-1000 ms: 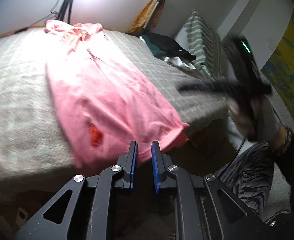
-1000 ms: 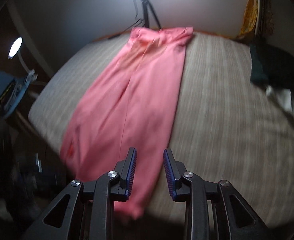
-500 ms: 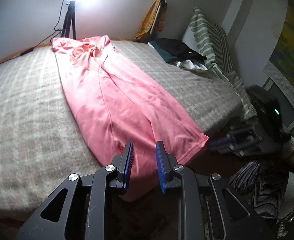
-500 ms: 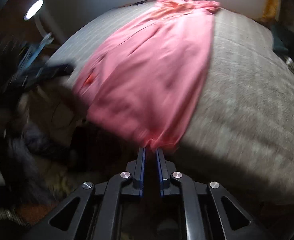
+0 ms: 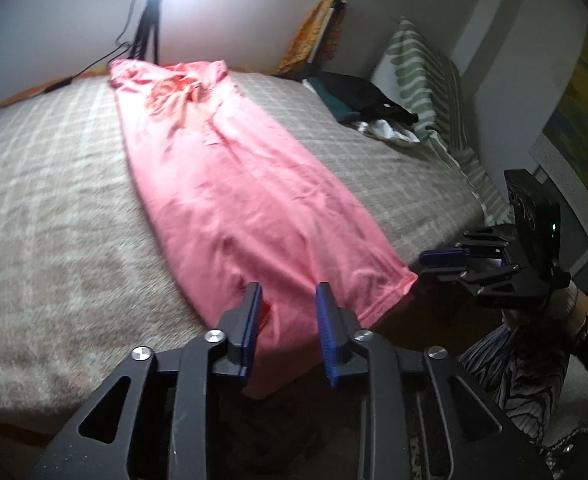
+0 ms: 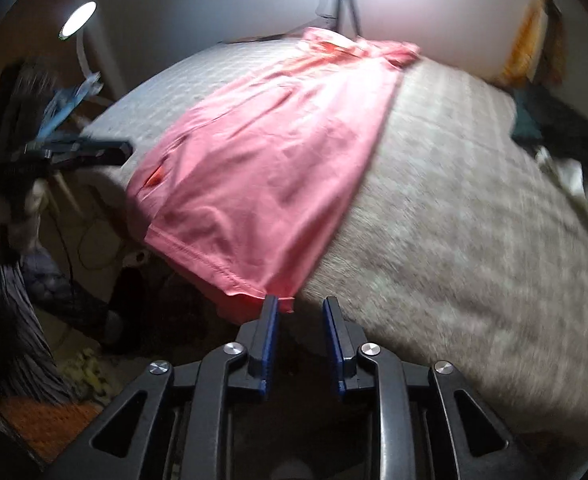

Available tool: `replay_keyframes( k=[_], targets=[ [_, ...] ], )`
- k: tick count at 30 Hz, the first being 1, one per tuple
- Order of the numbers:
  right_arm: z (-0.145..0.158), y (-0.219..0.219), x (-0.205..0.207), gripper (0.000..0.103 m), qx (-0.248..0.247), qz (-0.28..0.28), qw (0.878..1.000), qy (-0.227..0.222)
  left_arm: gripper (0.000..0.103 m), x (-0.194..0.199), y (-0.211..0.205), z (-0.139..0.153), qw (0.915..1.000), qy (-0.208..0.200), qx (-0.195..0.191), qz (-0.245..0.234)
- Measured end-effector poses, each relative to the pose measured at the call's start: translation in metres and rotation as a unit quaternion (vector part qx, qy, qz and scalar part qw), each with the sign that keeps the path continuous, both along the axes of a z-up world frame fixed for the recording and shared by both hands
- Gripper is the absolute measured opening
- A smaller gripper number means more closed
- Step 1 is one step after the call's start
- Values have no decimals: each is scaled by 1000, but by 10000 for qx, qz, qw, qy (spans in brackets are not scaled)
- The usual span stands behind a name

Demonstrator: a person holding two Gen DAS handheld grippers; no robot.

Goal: Fold small clothes

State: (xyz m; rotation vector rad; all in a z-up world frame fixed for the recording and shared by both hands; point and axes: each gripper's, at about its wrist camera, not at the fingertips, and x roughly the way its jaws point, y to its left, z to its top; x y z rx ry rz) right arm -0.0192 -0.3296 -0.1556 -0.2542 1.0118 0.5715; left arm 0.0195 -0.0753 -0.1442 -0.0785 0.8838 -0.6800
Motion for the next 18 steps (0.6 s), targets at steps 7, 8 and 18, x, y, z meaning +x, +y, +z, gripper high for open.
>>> replay_keyframes(
  k=[7,8,18],
  targets=[
    [-15,15,-10,29,-520,457,9974,-218,27,5,0,-5,9999,152,51,25],
    [-15,18,-11,26,-563,526,9966,-276,27,6,4,-6,9997,208,45,85],
    [2,1,-10,0,71,313,9995,-65,27,-6,44,-33,9954,822,115,478]
  ],
)
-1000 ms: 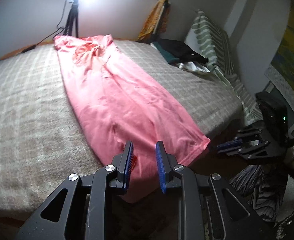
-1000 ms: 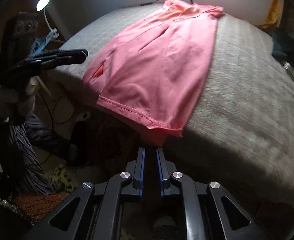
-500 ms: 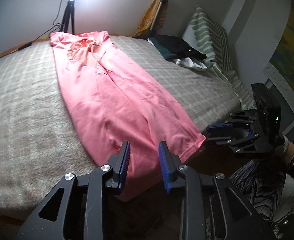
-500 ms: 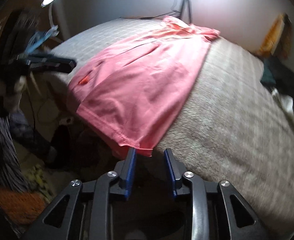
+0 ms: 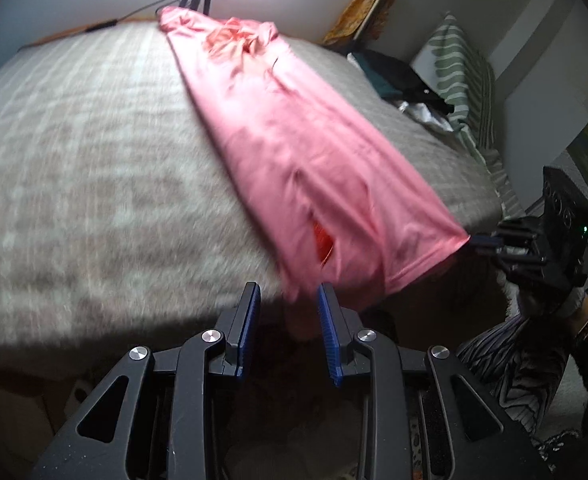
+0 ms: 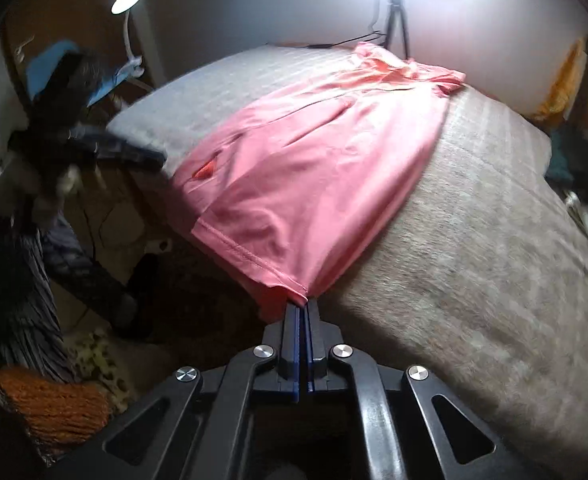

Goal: Fold small clothes

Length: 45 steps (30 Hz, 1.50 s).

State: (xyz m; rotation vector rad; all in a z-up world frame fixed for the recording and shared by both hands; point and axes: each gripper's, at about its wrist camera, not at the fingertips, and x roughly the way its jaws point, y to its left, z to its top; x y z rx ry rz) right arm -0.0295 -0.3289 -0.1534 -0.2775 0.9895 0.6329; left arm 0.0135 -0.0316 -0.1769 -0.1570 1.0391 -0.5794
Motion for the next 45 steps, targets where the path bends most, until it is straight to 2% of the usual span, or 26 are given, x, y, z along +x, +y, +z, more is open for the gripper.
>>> replay_keyframes(
  k=[2,5,7,8,9,11,15,18,25,27,28,29,30,31,32,34,38,45],
  targets=[
    [-11,-4,3,0,-153,-88,9996,206,30,-1,-2,-8,9999,115,-22,-32],
    [-15,-11,6,3,-8,-162,9988,460,48,-5,-9,-5,9998,24,-100,-164],
    [-10,-16,9,17,208,-224,9982,507,49,-5,-12,-4,9999,-28,-55,-157],
    [-6,-20,10,38,418,-258,9973,538,52,-5,-12,-4,9999,-37,-87,-140],
    [-2,-24,11,41,627,-313,9960,548,52,-5,-11,-5,9998,-29,-136,-124],
    [0,-31,15,40,945,-435,9921,699,52,-5,-10,-5,9998,-15,-207,-62],
    [-13,-32,29,40,1211,-625,9832,1213,52,-7,-8,-10,9988,239,-425,8],
    [-20,-28,35,40,1369,-642,9778,1454,52,-7,-10,-18,9984,366,-421,52],
    [-25,-21,41,39,1442,-679,9733,1652,52,9,-4,-31,9944,746,-655,354],
    [-26,-24,40,34,1530,-755,9705,1701,52,11,-7,-35,9936,823,-694,339],
    [-27,-28,41,31,1614,-804,9679,1750,50,12,-8,-36,9933,837,-733,324],
    [-29,-30,42,19,1692,-835,9652,1811,50,12,-10,-36,9928,847,-802,290],
    [-29,-32,44,15,1741,-852,9632,1864,48,12,-13,-36,9926,841,-836,259],
    [-30,-32,45,13,1767,-847,9621,1894,35,12,-14,-35,9926,820,-858,240],
    [-29,-30,44,10,1755,-799,9627,1896,18,12,-17,-35,9924,833,-885,188],
    [-27,-23,42,6,1662,-643,9665,1850,8,11,-20,-34,9928,833,-854,100],
    [-25,-14,40,2,1531,-547,9710,1751,4,6,-23,-23,9941,607,-896,-1],
    [-5,-33,45,1,2221,-737,9594,1575,3,9,-20,-2,9889,530,-1389,-26]
  ],
)
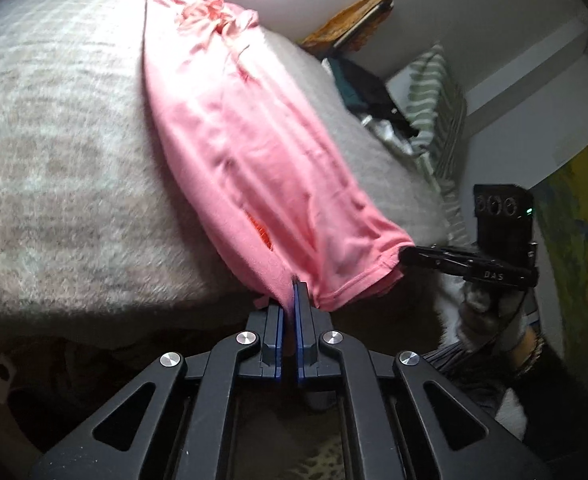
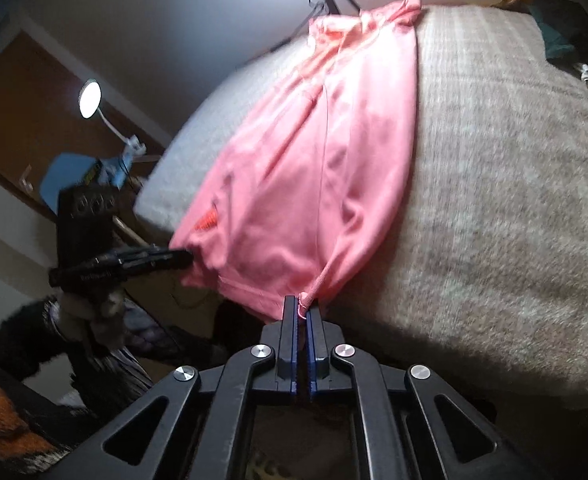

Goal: Fold small clothes

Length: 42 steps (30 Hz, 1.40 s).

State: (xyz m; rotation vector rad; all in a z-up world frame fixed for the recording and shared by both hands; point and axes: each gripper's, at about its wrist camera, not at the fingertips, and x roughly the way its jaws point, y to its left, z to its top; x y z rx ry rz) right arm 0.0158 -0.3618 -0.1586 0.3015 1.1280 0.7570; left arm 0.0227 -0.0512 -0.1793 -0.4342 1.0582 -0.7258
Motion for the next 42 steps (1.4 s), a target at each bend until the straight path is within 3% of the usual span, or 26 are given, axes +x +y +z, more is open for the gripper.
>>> replay_keyframes(
  k=[5,14,23,33,42],
  targets=[
    [16,-12,9,1,400,-255,9988,-129,3,15,2,18,9996,-135,-245,8],
    [44,-7,42,1,352,-297,9977,-498,3,50,-1,41,9987,-437,-271,16],
    [47,0,85,1,290,-435,9970,-576,2,89,9,52,9973,-691,-151,211],
    [42,9,154,1,127,-827,9947,-602,2,155,20,40,9962,-502,-134,699],
    [11,20,208,1,-170,-1002,9942,-343,2,197,24,18,9954,-247,0,927]
  ],
)
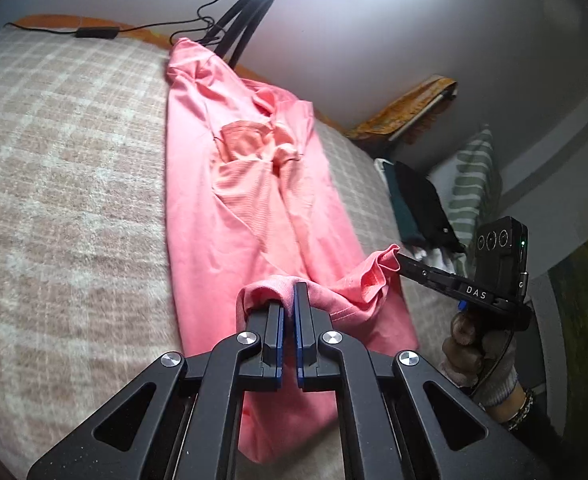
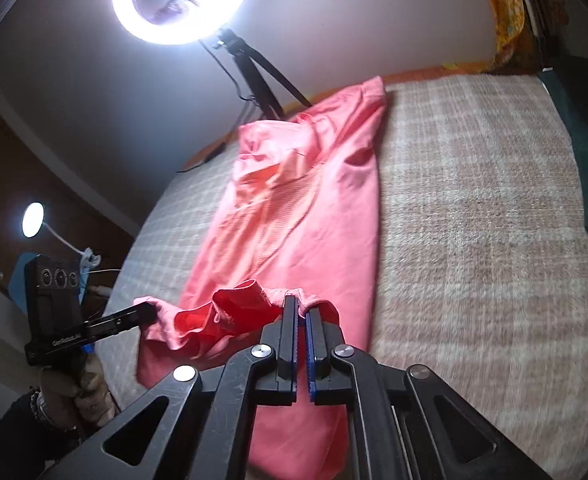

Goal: Fold small clothes

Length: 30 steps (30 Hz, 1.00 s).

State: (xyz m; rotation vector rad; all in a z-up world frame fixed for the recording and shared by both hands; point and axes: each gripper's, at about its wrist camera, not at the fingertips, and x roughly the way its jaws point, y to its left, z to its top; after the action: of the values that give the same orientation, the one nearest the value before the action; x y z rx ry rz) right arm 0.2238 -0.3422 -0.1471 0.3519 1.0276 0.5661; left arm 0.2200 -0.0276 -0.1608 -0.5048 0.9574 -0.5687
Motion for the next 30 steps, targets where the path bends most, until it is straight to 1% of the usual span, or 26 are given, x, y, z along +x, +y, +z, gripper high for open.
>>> replay_keyframes(
  k=[6,11,15,17,18,19,20,21,22,23,24,25,26,27,28,30],
  targets=[
    [-11,-1,16,1,-103,-102,9999,94,2,16,4,-7,9997,105,8,201],
    [-11,1,26,1,-99,-155,9998,61,2,26,6,-13,9992,140,55,380],
    [-12,6,29,1,-194,-155,9997,23,3,30,7,-12,9986,181,144,484],
    [-12,5,31,2,-212,-204,9996,53,8,33,11,-10,9980,269,127,558],
    [-12,4,31,6,-174,-185,9996,94,10,33,12,-9,9978,291,136,572],
    [-11,3,31,6,-175,-161,9997,87,18,34,14,-7,9976,309,186,583],
    [-8,3,29,10,-276,-156,9995,24,28,34,15,-4,9977,268,219,583],
    [-3,4,27,21,-414,-144,9990,-77,31,33,16,-1,9976,190,267,613],
    [4,4,24,29,-522,-158,9983,-200,37,31,19,2,9973,114,316,657],
    [9,3,20,34,-543,-175,9979,-305,39,29,22,7,9969,18,361,702],
    [14,3,16,34,-514,-139,9978,-392,39,27,23,10,9967,-41,374,714],
    [20,5,10,33,-453,14,9977,-507,39,24,25,14,9968,-133,378,692],
    [25,9,5,30,-418,177,9970,-631,39,21,26,19,9968,-243,410,635],
    [31,17,-4,28,-464,478,9947,-783,39,16,25,24,9971,-373,437,505],
    [33,25,-9,27,-541,717,9925,-835,39,13,23,26,9971,-458,482,383],
    [33,44,-19,21,-735,1198,9859,-908,39,4,15,29,9951,-629,755,101]
  ],
)
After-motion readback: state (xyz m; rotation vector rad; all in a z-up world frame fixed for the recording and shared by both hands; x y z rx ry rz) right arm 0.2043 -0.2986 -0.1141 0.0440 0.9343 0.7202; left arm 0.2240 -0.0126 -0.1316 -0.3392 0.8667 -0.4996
